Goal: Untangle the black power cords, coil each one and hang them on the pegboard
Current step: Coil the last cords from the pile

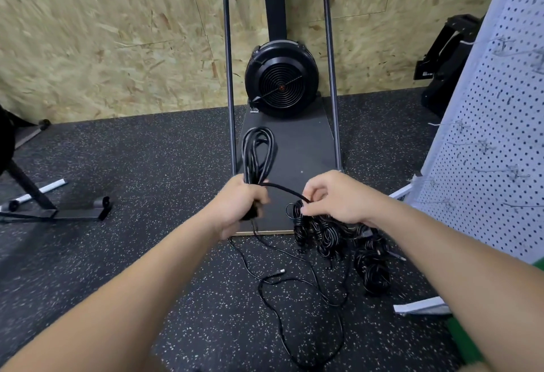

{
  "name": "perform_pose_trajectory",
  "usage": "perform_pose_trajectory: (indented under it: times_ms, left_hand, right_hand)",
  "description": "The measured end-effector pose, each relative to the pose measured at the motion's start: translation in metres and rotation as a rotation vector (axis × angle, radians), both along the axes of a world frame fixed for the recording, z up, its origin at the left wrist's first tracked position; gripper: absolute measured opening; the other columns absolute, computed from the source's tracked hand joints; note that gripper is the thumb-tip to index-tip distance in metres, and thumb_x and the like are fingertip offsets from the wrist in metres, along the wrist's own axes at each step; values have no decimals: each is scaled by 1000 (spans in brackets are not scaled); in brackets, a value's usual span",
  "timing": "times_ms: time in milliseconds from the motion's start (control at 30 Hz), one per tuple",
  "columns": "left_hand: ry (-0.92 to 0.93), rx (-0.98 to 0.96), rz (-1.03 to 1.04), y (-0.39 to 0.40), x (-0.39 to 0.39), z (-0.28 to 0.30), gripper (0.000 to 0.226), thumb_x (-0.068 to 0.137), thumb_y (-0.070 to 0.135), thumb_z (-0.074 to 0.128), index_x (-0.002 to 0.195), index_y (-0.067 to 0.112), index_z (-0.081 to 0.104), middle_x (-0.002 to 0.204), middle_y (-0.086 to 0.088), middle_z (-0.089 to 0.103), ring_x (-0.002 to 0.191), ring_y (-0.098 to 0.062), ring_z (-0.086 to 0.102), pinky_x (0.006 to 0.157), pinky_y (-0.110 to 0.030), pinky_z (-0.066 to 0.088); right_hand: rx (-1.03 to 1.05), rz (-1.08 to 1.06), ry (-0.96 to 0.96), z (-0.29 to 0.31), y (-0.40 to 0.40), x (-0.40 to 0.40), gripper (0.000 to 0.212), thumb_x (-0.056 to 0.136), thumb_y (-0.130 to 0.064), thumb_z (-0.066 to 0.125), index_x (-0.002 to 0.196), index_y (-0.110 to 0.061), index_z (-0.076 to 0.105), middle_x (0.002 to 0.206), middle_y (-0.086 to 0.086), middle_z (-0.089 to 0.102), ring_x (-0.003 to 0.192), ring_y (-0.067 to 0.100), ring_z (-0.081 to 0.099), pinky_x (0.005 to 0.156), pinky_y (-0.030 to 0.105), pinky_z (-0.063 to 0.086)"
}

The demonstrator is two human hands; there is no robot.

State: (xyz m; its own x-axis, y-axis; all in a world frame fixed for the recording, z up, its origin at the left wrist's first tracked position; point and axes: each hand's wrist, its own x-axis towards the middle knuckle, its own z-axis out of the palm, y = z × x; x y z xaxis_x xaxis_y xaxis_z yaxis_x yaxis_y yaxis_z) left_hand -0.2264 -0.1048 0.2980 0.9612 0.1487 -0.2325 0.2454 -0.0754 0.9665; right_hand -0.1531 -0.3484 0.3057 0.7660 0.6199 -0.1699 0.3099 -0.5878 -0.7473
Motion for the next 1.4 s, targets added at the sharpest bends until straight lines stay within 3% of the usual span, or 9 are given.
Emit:
perform_pose_trajectory:
  times_ms: [67, 200, 433, 567, 733, 933, 1167, 1267, 1400]
  left_hand:
    - [-20, -1, 59, 1, 4, 0, 30, 71, 0, 68, 76, 22, 48, 69, 2, 47, 56, -16, 45, 58, -31, 41]
    - [-38, 11, 74, 3, 8, -4, 32, 80, 2, 72, 75, 24, 49, 68, 4, 46, 62, -16, 42, 60, -31, 38]
    - [-49, 28, -199, -29, -6, -4, 32, 102, 22, 77, 74, 30, 62, 75, 13, 56, 70, -8, 55, 73, -30, 45]
    - [-65, 17, -331, -52, -14, -11, 23, 103, 28, 75, 98, 16, 56, 76, 11, 51, 67, -6, 47, 66, -26, 42]
    - [-116, 55, -251, -66, -14, -14, 29, 103, 27, 77, 129, 19, 69, 113, 10, 72, 96, -7, 64, 73, -23, 52]
    - [-85, 69, -275, -62, -12, -15, 16, 110, 31, 67, 108, 16, 70, 106, -2, 78, 88, -16, 58, 75, -33, 48]
    - [-110, 228, -339, -60, -14, -16, 54, 113, 48, 56, 81, 5, 60, 88, -1, 71, 77, -14, 61, 74, -33, 41]
    - [-55, 69, -358, -66, -15, -16, 52, 113, 52, 52, 85, 9, 58, 96, -18, 77, 91, -22, 73, 77, -30, 49]
    - [-61, -146, -356, -70, -16, -20, 47, 113, 52, 56, 96, 8, 58, 82, -15, 56, 82, -31, 61, 94, -56, 58]
  right_hand:
    - [-57, -30, -86, 3, -1, 2, 13, 89, -35, 89, 85, -25, 82, 77, -11, 76, 55, 7, 61, 59, 30, 51]
    - [-11, -118, -255, 13, 2, 6, 12, 98, -31, 79, 86, -28, 78, 77, -10, 77, 76, 13, 74, 76, 35, 60]
    - [287, -195, -254, 39, 11, 1, 21, 108, -18, 61, 100, -23, 80, 85, 0, 79, 57, 17, 63, 66, 44, 58]
    - [442, -282, -230, 49, 16, -4, 14, 104, -10, 67, 98, -17, 79, 73, 2, 78, 57, 25, 74, 64, 37, 61]
    - [576, -380, -142, 52, 21, -6, 10, 102, -5, 66, 98, -10, 73, 73, 7, 78, 65, 32, 79, 65, 59, 66]
    - [567, -383, -161, 49, 16, 0, 12, 103, -5, 65, 98, -12, 73, 76, 8, 78, 64, 23, 76, 67, 48, 63]
    - [389, -355, -515, 41, 6, 10, 12, 98, -16, 77, 92, -27, 77, 86, -10, 75, 80, 3, 71, 79, 21, 55]
    - [430, -347, -503, 42, 5, 13, 11, 93, -17, 83, 92, -27, 77, 88, -11, 74, 82, 7, 68, 78, 14, 52]
    - [542, -367, -341, 39, 7, 19, 7, 94, -19, 84, 94, -24, 79, 90, -4, 78, 80, 13, 74, 73, 25, 61]
